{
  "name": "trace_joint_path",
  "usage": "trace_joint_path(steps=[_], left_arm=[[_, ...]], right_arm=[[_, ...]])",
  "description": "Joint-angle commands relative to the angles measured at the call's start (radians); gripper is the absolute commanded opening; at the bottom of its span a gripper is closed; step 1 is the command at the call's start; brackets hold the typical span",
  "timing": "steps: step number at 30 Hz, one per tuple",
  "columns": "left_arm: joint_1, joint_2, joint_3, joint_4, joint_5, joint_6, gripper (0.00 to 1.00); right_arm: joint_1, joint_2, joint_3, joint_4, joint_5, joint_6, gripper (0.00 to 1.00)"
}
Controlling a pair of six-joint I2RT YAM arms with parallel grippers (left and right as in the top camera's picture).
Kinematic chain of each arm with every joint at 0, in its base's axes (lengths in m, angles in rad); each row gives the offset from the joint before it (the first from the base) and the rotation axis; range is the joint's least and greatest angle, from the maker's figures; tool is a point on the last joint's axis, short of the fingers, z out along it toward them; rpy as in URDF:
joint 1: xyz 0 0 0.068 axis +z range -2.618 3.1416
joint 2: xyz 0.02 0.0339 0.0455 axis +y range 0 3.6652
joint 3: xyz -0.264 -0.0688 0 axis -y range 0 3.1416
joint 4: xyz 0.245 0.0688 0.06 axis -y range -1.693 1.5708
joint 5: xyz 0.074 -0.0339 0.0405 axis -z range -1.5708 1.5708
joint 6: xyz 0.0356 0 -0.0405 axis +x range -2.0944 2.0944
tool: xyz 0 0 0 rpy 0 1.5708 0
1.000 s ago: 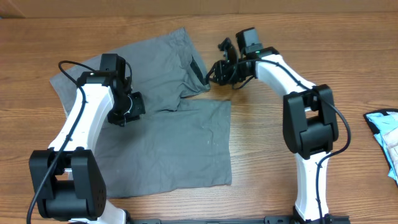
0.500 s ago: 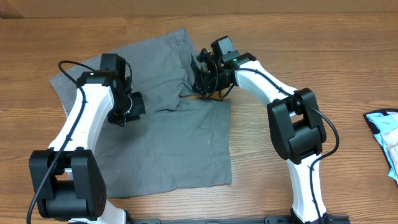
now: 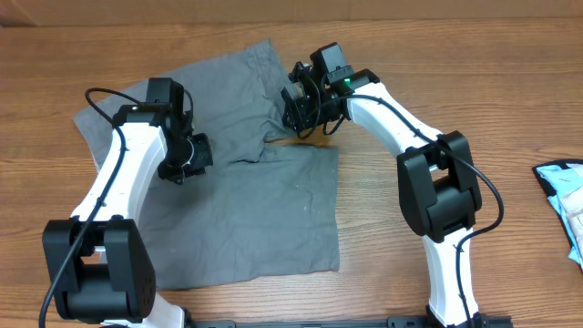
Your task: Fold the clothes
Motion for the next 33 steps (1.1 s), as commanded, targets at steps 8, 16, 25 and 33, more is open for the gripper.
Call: trace_joint_path(steps=[8,16,25,33], left_arm=[[-0.008,-0.001,0.018,0.007,0.011,0.019,0.11],[-0.008,-0.001,0.018,0.000,0.011,0.019,0.12],[-0.008,-0.001,0.018,-0.018,0.011,0.019,0.13],[-0.008,-0.001,0.018,-0.022,0.010,0.019,0.13]], right_arm=[[0.029,-0.018,-0.013,0.056,-0.011,-0.005,0.65],[0.055,0.050,-0.014,0.092,-0.010,-0.005,0.64],[0.056,0.092,-0.014,0.105,-0.010,0.000,0.51],[0.024,0.084,0.043,0.044,-0.048,-0.001,0.28]])
